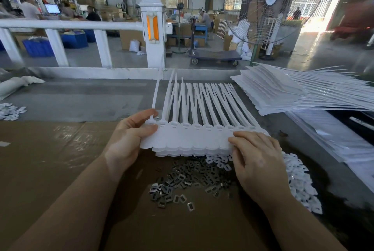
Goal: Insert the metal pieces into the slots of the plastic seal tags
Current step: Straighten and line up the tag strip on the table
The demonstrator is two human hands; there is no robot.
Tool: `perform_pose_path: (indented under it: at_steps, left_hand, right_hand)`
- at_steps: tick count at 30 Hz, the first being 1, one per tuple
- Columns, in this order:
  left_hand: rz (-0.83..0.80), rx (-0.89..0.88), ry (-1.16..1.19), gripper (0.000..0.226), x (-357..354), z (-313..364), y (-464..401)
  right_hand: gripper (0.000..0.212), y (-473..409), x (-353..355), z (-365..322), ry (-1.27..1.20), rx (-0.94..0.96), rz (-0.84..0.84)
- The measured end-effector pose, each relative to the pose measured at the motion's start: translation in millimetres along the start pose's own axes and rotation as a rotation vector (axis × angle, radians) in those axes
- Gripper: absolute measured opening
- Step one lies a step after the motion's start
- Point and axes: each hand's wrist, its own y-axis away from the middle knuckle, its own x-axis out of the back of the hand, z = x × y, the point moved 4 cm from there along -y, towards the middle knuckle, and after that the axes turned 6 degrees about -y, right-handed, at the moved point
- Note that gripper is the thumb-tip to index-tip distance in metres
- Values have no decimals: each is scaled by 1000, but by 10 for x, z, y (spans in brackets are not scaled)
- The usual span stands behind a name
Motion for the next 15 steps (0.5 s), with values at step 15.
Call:
perform_pose_path:
  at_steps: [15]
  left_hand:
    - [1,154,192,44,-55,12,4]
  right_hand:
    - [25,8,47,48,61,-3,119]
